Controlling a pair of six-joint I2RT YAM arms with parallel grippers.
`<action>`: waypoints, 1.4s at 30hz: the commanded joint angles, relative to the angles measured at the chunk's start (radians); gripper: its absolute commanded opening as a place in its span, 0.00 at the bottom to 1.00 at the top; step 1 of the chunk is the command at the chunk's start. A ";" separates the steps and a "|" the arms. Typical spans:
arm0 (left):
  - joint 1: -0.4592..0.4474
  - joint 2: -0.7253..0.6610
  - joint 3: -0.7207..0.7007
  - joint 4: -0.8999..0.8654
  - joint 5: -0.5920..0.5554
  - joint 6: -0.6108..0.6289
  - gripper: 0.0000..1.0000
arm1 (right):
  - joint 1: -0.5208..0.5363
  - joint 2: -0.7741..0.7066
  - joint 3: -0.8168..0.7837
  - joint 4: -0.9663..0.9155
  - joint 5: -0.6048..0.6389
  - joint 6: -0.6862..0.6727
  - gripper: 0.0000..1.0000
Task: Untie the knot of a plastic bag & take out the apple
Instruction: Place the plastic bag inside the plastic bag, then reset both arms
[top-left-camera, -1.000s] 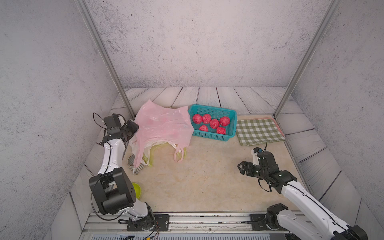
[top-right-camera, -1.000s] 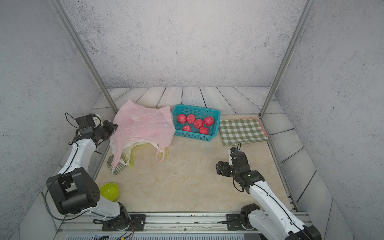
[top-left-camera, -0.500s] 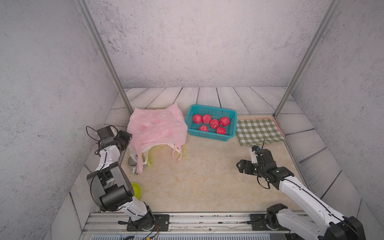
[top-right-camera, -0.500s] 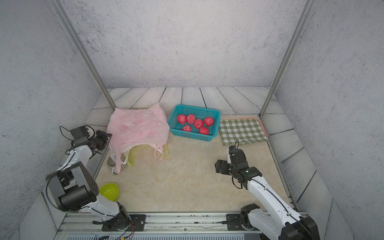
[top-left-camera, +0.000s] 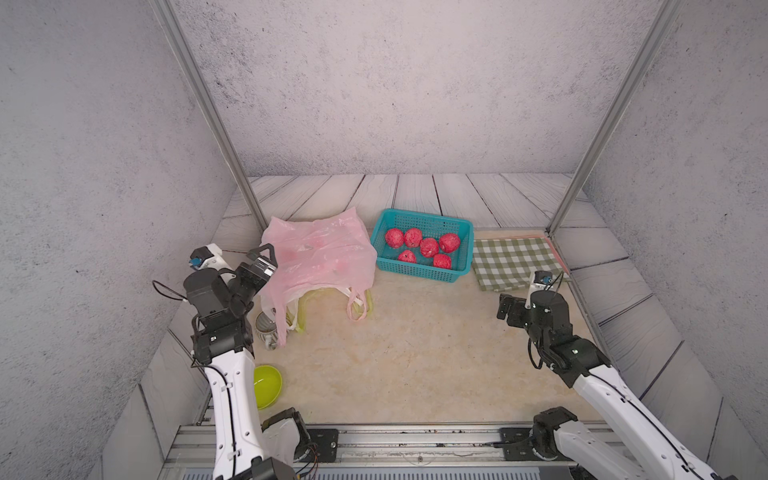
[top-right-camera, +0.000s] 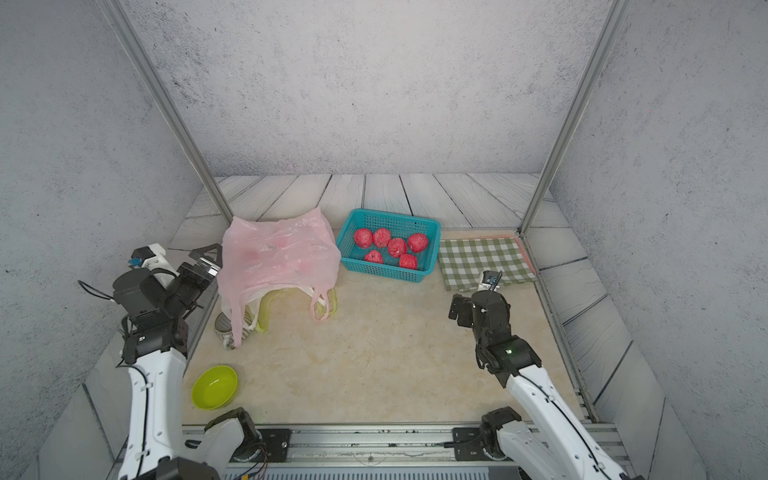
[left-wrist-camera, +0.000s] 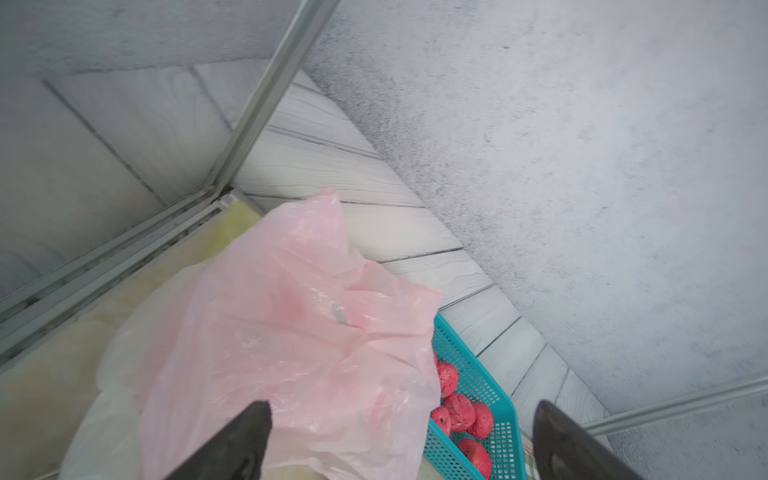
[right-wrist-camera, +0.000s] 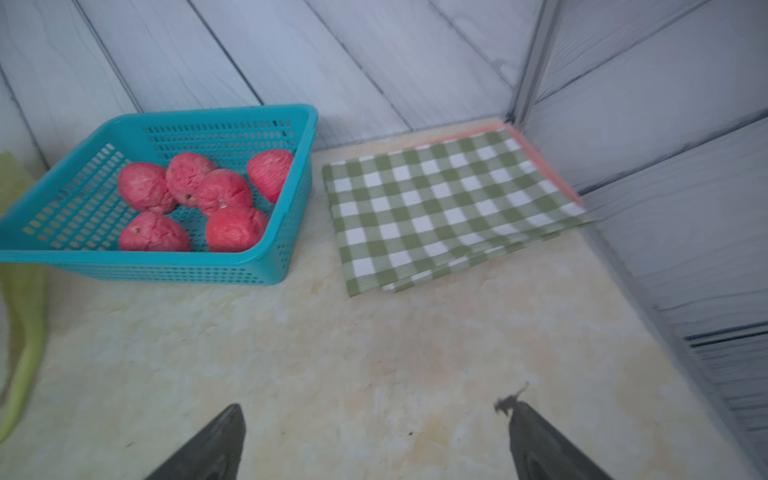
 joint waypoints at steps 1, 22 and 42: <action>-0.138 -0.025 -0.128 0.020 -0.126 0.139 0.99 | -0.004 -0.080 -0.188 0.353 0.192 -0.256 0.99; -0.338 0.262 -0.596 0.868 -0.233 0.799 0.99 | -0.161 0.818 -0.273 1.321 -0.039 -0.323 0.99; -0.286 0.645 -0.416 0.824 -0.316 0.717 0.99 | -0.273 0.785 -0.110 0.939 -0.153 -0.221 0.99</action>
